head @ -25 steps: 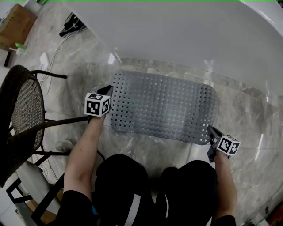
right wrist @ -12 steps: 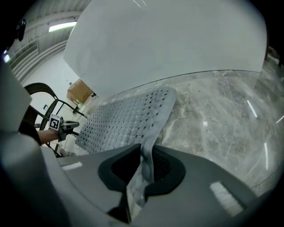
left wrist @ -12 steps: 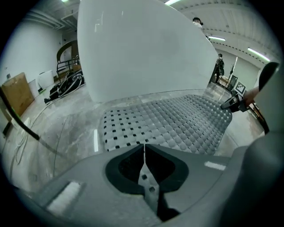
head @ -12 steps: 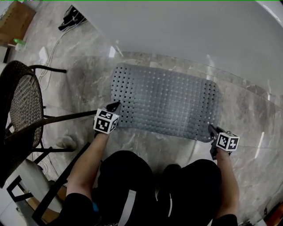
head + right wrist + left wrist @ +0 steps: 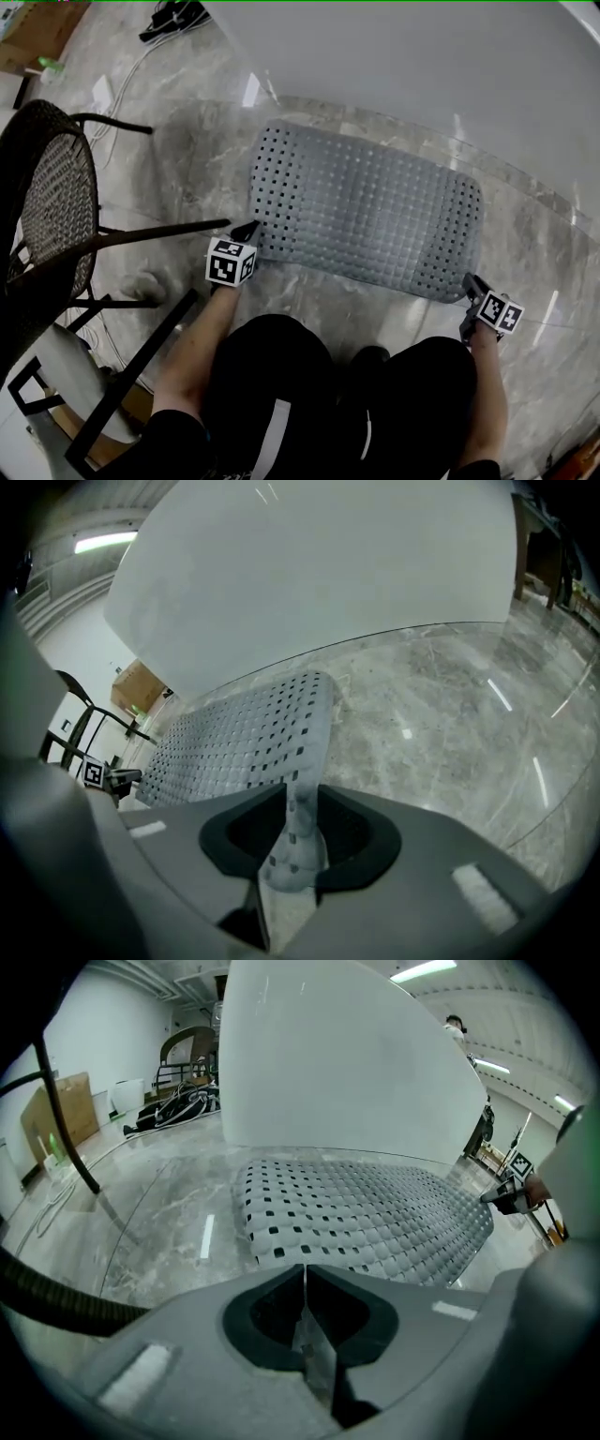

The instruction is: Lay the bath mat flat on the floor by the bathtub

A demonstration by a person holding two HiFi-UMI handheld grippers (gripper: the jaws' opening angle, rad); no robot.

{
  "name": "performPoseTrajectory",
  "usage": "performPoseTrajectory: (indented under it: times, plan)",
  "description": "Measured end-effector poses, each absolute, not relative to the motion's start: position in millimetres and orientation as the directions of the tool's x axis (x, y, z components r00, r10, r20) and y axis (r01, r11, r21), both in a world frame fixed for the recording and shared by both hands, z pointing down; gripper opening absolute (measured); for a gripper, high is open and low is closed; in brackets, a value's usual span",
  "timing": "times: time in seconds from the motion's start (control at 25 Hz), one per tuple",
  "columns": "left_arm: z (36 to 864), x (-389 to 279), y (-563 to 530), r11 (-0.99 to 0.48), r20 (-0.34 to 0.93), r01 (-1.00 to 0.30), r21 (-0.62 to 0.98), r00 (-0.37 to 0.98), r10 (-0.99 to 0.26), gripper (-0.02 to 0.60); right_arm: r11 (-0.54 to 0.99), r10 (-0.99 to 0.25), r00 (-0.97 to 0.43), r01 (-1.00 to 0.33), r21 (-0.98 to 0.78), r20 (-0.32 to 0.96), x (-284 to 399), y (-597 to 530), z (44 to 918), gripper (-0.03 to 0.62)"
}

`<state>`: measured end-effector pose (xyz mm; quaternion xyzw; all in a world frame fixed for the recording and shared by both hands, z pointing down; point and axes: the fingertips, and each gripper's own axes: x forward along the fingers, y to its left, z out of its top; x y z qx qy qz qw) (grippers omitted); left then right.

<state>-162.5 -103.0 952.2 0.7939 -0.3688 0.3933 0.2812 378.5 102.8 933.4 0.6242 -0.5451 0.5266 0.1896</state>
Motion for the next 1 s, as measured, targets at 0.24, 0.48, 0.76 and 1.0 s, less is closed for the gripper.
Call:
performPoseTrajectory:
  times: [0.24,0.48,0.76,1.0]
  plan:
    - [968.7,-166.2,-97.9,-0.555,0.845,-0.815,0.166,0.408,-0.346,0.015,-0.335,-0.500,-0.131,-0.882,-0.331,0.856,383.6,102.9,933.0,0.082]
    - [984.6,-168.6,-98.3,-0.575,0.869,-0.803,0.155,0.387,-0.307,0.015,-0.232,-0.470,-0.288,-0.872,-0.431,0.835,333.7,92.0,956.5,0.066]
    - [993.7,-123.1,-91.6,-0.676,0.877,-0.711,0.192,0.433,-0.207,0.006,-0.224,-0.338,-0.283,-0.902,-0.369,0.897,324.0,116.2,993.6,0.066]
    - [978.7,-137.7,-100.1,-0.630,0.867,-0.768,0.118,0.389,-0.312,0.008,-0.206,-0.322,-0.273,-0.914,-0.348,0.907,326.4,120.3,998.8,0.040]
